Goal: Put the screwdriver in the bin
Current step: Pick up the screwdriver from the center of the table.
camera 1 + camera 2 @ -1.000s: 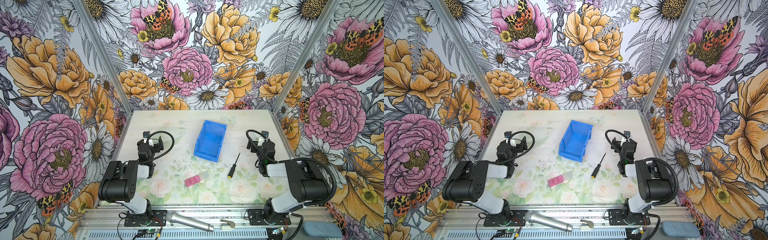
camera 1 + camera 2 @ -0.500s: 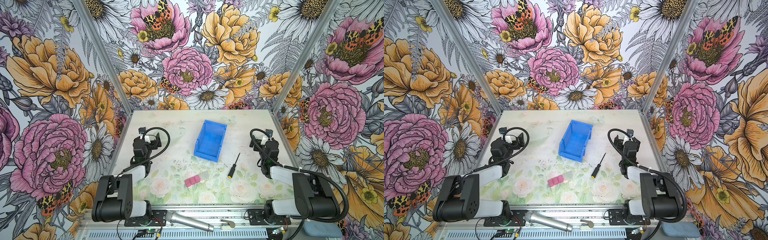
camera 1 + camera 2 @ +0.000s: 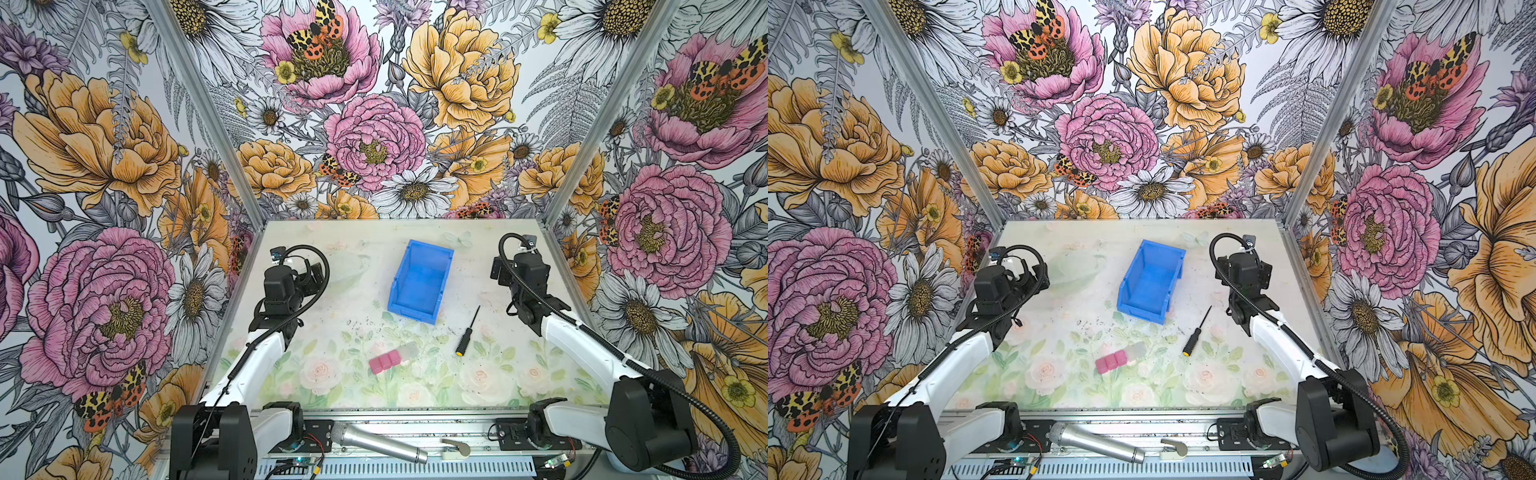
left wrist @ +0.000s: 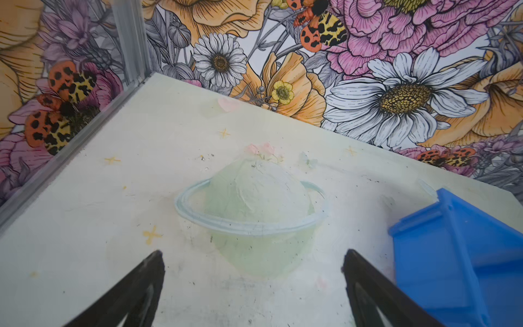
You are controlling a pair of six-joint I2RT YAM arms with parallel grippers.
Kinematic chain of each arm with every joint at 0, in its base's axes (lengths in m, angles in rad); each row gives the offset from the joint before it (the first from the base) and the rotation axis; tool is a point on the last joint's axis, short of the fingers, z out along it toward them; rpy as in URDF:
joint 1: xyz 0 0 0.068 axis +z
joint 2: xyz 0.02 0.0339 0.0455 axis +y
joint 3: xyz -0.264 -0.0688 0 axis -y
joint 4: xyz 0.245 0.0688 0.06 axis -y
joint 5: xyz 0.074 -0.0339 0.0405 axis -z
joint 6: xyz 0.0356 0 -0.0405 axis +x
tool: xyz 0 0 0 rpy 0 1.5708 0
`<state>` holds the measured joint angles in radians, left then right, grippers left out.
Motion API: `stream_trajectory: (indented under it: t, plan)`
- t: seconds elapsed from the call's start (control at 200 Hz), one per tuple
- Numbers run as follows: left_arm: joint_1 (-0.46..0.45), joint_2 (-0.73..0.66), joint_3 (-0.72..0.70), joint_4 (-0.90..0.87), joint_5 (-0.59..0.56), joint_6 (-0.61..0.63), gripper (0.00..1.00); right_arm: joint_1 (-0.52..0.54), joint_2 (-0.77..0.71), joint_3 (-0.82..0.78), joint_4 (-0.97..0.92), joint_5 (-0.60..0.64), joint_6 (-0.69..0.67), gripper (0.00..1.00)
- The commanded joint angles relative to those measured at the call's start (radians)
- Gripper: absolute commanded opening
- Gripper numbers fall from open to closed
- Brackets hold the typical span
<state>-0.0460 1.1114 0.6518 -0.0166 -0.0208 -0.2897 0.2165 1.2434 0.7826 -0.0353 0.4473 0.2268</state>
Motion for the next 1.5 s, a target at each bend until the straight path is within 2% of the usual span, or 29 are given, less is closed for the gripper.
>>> stream_trajectory:
  t: [0.0, 0.035, 0.1, 0.29, 0.43, 0.555, 0.716, 0.891, 1.126, 1.496]
  plan:
    - [-0.068, 0.002, 0.082, -0.226, 0.053, -0.133, 0.99, 0.055, -0.024, 0.059, -0.256, 0.079, 0.085, 0.99]
    - [-0.097, 0.016, 0.109, -0.276, 0.048, -0.148, 0.99, 0.069, -0.025, 0.081, -0.307, 0.098, 0.117, 0.99]
    - [-0.143, 0.038, 0.122, -0.29, 0.106, -0.158, 0.99, 0.082, -0.031, 0.109, -0.393, 0.094, 0.181, 1.0]
    - [-0.292, 0.068, 0.12, -0.291, 0.105, -0.178, 0.99, 0.095, -0.018, 0.159, -0.617, -0.024, 0.386, 1.0]
    - [-0.347, 0.066, 0.12, -0.29, 0.079, -0.187, 0.99, 0.11, -0.012, 0.138, -0.713, -0.132, 0.545, 0.99]
    - [-0.364, 0.06, 0.118, -0.298, 0.065, -0.172, 0.99, 0.133, 0.004, 0.121, -0.763, -0.228, 0.622, 1.0]
    - [-0.367, 0.034, 0.11, -0.313, 0.057, -0.153, 0.99, 0.173, 0.036, 0.109, -0.792, -0.339, 0.673, 1.0]
    - [-0.362, -0.008, 0.084, -0.331, 0.038, -0.125, 0.99, 0.232, 0.083, 0.086, -0.802, -0.401, 0.701, 1.0]
    - [-0.37, -0.022, 0.095, -0.338, 0.066, -0.112, 0.99, 0.297, 0.159, 0.098, -0.801, -0.45, 0.668, 0.99]
    - [-0.474, -0.071, 0.088, -0.336, 0.157, -0.082, 0.99, 0.337, 0.235, 0.051, -0.729, -0.47, 0.664, 0.99]
